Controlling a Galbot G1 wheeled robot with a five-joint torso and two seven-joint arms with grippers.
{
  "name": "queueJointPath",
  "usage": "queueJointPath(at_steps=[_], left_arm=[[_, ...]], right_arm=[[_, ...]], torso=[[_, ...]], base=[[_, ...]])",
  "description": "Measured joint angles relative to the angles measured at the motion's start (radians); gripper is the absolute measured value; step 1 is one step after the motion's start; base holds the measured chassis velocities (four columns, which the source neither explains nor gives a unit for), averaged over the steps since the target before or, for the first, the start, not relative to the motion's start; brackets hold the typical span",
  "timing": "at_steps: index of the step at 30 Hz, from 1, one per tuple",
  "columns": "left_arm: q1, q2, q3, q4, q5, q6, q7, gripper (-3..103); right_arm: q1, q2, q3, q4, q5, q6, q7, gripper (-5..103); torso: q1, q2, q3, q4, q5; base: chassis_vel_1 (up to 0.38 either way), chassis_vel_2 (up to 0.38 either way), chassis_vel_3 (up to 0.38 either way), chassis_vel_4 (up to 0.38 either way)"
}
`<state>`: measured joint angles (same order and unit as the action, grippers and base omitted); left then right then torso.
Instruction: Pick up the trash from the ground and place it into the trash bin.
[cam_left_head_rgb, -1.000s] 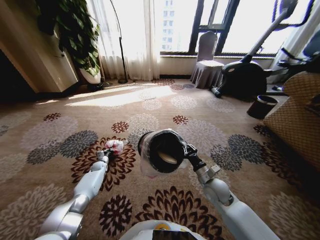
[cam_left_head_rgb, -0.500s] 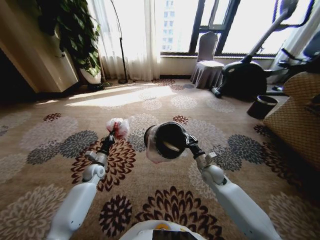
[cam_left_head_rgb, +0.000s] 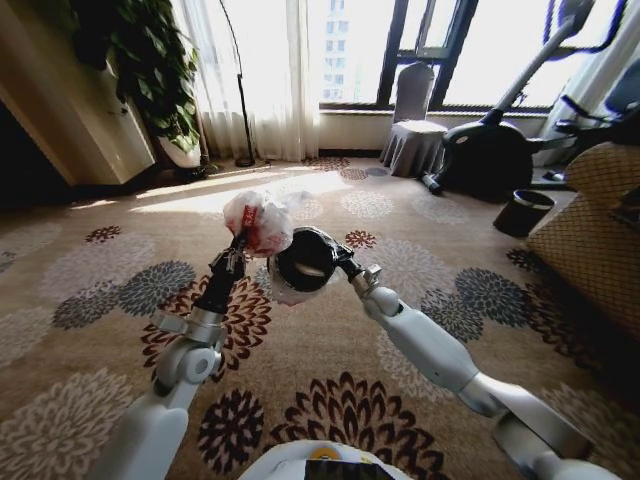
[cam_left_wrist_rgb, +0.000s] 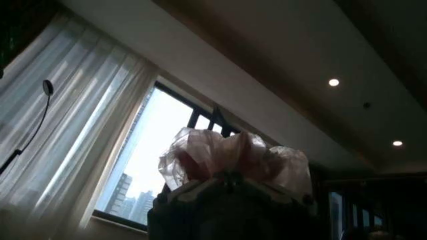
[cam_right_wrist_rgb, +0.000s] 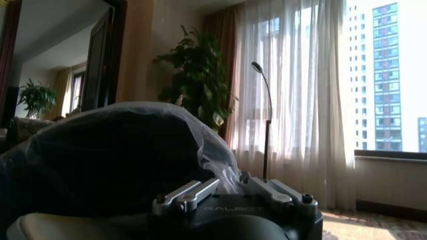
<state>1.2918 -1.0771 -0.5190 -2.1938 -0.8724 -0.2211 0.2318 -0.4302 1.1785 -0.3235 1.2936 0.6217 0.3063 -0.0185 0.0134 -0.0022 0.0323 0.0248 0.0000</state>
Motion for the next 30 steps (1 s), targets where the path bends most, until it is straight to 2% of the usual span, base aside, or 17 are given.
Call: queueJointPath(at_steps=[3,7,11,13,15,22,23,25,30], left_arm=[[-0.002,0.006,0.021,0.013,0.007,0.004,0.011,0],[0.001,0.003,0.061,0.054,0.024,0.007,0.02,0],[-0.017,-0.011,0.111,0.127,0.031,0.035,-0.007,0],[-0.036,-0.019,0.124,0.148,0.019,0.104,-0.1,0],[-0.06,-0.027,0.129,0.158,-0.015,0.148,-0.166,0],[-0.093,-0.031,0.134,0.157,-0.114,0.221,-0.249,0],[-0.111,-0.028,0.146,0.148,-0.163,0.261,-0.299,0],[-0.121,-0.028,0.155,0.137,-0.197,0.292,-0.332,0],[-0.1,-0.027,0.189,0.089,-0.199,0.326,-0.352,0]], right_arm=[[0.01,0.012,-0.005,-0.01,-0.006,0.0,0.0,0],[0.016,0.021,-0.006,-0.013,-0.01,0.0,0.0,0],[0.016,0.021,-0.003,-0.002,-0.011,0.0,0.0,0],[0.014,0.013,0.0,0.014,-0.014,0.0,0.0,0],[0.006,0.005,0.001,0.032,-0.014,0.0,0.0,0],[-0.029,-0.001,0.006,0.063,-0.028,0.004,0.001,0],[-0.048,-0.004,0.009,0.074,-0.047,0.012,0.001,0],[-0.061,-0.004,0.011,0.085,-0.059,0.015,0.001,0],[-0.076,-0.004,0.02,0.099,-0.077,0.018,0.0,0]], torso=[[0.0,0.0,0.0,0.0,0.0],[0.0,0.0,0.0,-0.0012,-0.0002],[0.0,0.0,0.0,-0.0006,-0.0003],[0.0,0.0,0.0,-0.0005,-0.0001],[0.0,0.0,0.0,-0.0008,-0.0001],[0.0,0.0,0.0,-0.0004,0.0001],[0.0,0.0,0.0,-0.0005,0.0],[0.0,0.0,0.0,-0.0008,0.0001],[0.0,0.0,0.0,-0.0005,0.0001]], base=[[0.0,0.0,0.0,0.0],[0.0,0.0,0.0,0.0],[0.0,0.0,0.0,0.0],[0.0,0.0,0.0,0.0],[0.0,0.0,0.0,0.0],[0.0,0.0,0.0,0.0],[0.0,0.0,0.0,0.0],[0.0,0.0,0.0,0.0],[0.0,0.0,0.0,0.0]])
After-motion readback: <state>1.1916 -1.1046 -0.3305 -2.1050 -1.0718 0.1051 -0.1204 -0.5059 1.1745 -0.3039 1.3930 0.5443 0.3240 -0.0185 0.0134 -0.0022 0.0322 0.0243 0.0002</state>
